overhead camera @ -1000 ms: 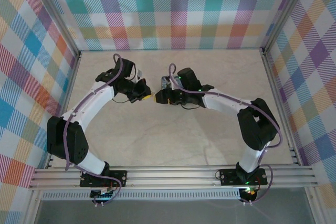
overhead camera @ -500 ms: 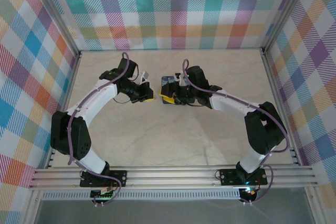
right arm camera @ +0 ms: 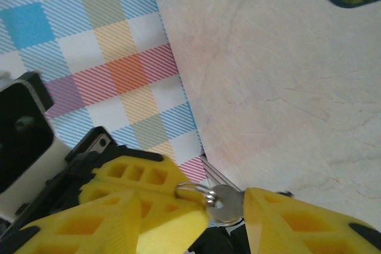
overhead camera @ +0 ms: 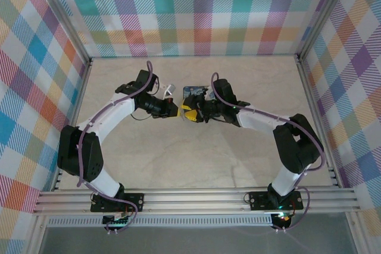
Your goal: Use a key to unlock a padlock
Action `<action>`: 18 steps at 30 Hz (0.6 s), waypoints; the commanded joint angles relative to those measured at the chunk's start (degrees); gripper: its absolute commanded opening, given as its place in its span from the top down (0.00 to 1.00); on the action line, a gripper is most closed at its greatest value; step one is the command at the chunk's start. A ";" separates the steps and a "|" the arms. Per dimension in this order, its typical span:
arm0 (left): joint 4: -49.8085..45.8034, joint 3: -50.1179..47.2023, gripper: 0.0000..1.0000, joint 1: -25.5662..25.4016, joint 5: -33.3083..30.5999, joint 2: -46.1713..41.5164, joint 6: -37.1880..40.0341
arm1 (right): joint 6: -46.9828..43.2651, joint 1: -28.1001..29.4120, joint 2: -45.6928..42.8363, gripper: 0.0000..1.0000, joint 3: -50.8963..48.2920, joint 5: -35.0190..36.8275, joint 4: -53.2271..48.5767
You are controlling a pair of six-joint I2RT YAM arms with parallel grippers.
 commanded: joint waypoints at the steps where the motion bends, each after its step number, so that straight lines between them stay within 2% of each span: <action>1: 1.44 -0.96 1.00 -0.66 1.91 -2.27 1.25 | 1.70 0.03 0.72 0.55 -0.57 -2.05 3.48; 4: 1.98 -1.04 1.00 -0.66 2.86 -2.10 1.03 | 1.57 0.02 1.11 0.59 -1.04 -3.18 5.07; 14: 4.83 -1.86 1.00 -0.64 2.64 -2.05 -0.49 | 4.28 0.36 1.96 0.60 -1.49 -4.61 7.80; 18: 7.11 -2.80 1.00 -0.17 2.67 -2.32 -2.84 | 3.87 0.29 2.13 0.65 -3.17 -4.96 10.87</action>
